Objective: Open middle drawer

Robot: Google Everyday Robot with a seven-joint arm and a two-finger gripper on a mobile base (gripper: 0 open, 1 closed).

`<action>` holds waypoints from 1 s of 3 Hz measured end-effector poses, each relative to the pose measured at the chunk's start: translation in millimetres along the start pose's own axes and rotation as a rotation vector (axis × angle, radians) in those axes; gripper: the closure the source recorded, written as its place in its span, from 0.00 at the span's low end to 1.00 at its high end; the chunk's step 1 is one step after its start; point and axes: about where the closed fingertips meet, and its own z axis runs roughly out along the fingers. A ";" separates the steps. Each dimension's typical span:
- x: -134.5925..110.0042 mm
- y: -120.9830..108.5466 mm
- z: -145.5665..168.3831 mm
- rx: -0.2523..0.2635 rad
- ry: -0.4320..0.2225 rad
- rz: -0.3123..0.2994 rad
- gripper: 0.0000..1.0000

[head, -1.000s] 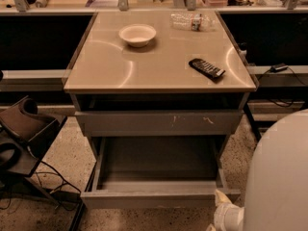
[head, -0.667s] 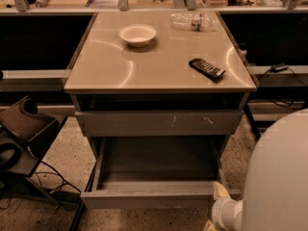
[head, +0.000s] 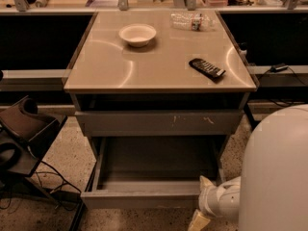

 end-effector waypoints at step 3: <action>0.0 4.8 28.5 -0.054 0.007 0.004 0.19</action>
Offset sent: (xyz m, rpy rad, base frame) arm 0.0050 0.0101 -0.0301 0.0098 0.0519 0.0154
